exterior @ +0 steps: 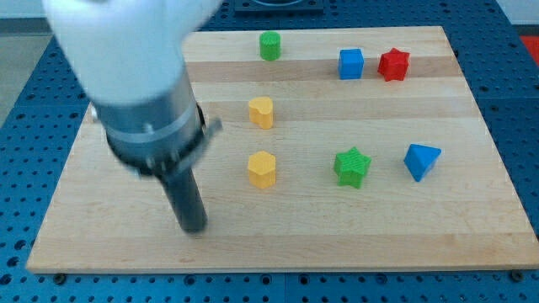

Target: Move the yellow hexagon to the yellow heart

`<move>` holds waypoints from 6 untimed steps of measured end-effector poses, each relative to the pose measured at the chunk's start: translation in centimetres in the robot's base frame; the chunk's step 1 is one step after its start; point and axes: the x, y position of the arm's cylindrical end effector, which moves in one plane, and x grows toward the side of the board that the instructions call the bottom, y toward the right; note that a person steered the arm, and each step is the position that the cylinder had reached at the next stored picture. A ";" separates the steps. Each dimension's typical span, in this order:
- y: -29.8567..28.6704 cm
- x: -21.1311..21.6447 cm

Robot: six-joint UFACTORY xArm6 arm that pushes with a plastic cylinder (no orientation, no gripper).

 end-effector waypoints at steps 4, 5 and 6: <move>5.7 -8.4; 5.7 -11.2; 5.7 -13.5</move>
